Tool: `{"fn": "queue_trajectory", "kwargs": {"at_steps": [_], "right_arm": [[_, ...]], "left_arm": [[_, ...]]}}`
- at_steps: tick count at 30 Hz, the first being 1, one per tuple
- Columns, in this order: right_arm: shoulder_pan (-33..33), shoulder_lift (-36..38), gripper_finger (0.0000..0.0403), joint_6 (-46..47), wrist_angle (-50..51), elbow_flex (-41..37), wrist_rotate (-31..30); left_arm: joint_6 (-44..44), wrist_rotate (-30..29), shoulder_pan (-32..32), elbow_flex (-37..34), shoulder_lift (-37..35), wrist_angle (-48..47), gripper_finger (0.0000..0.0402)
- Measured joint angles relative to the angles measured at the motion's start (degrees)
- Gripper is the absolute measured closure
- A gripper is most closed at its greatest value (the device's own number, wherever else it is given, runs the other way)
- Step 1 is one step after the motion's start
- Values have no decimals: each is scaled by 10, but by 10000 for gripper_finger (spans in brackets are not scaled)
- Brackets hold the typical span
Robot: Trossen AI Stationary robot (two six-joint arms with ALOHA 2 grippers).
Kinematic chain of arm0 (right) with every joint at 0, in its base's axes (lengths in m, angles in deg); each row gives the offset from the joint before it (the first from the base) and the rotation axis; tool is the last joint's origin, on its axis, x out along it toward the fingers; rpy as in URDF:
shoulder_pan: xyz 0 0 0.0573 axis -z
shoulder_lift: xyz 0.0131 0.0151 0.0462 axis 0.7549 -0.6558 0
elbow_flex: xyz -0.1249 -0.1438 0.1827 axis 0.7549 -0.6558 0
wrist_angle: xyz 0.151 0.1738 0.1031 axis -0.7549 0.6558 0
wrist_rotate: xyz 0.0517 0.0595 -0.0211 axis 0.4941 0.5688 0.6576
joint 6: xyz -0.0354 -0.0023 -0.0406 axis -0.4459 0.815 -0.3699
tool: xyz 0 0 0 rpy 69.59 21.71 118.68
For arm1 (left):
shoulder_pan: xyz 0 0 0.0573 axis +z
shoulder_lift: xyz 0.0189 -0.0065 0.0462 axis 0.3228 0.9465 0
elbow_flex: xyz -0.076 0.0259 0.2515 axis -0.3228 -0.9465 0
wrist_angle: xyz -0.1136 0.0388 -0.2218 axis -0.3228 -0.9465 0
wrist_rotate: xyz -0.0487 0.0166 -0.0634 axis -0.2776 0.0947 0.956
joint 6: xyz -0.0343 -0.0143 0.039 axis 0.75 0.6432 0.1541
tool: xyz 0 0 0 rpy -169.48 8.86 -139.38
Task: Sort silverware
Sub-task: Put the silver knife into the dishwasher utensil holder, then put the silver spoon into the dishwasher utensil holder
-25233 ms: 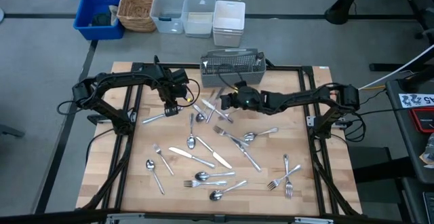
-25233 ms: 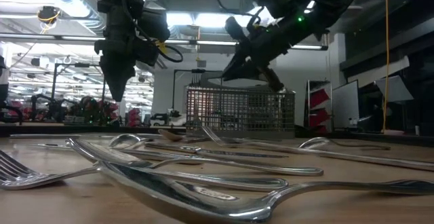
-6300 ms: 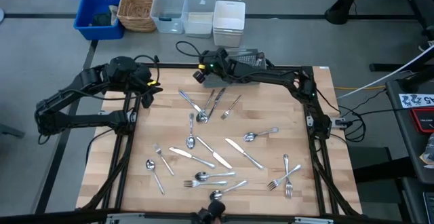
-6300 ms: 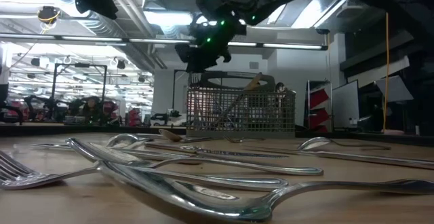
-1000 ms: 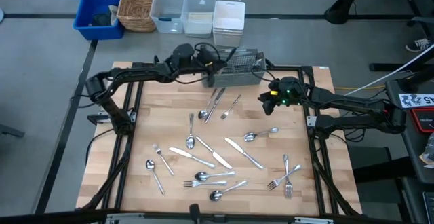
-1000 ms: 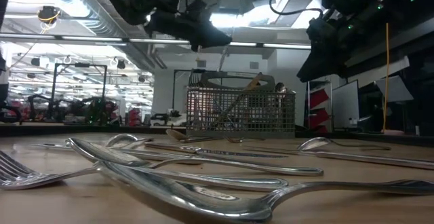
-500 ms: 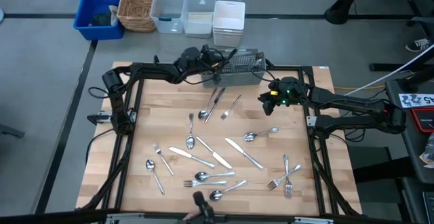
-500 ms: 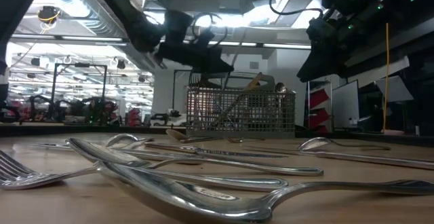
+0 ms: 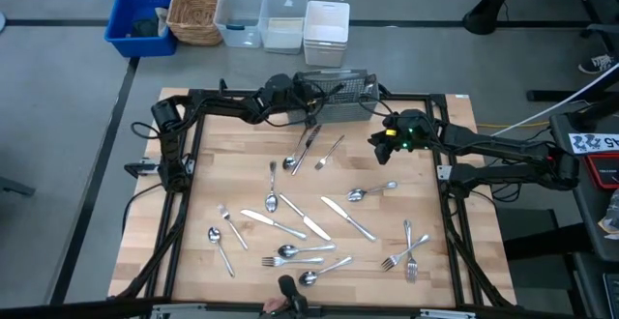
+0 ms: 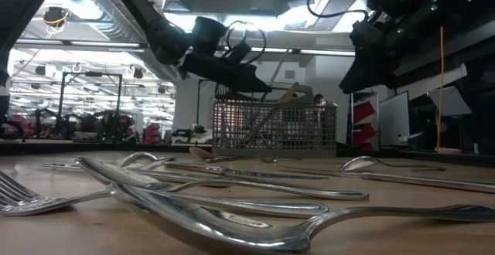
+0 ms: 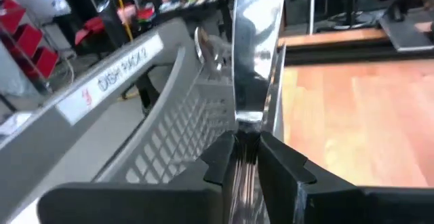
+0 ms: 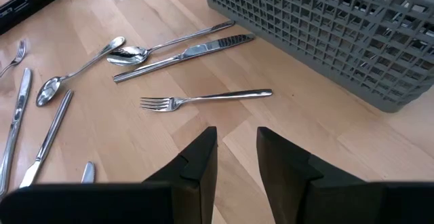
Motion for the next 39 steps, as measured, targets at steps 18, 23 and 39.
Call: {"fn": "queue_trajectory", "kwargs": {"at_steps": [18,23,39], "right_arm": [[0,-2,298,1,10,0,61],[-5,-13,298,2,35,0,122],[-151,-137,298,0,41,0,104]], "left_arm": [[73,-29,-24,0,-16,1,281],[132,-28,-38,0,-45,1,281],[147,-27,-41,0,-202,-182,281]]}}
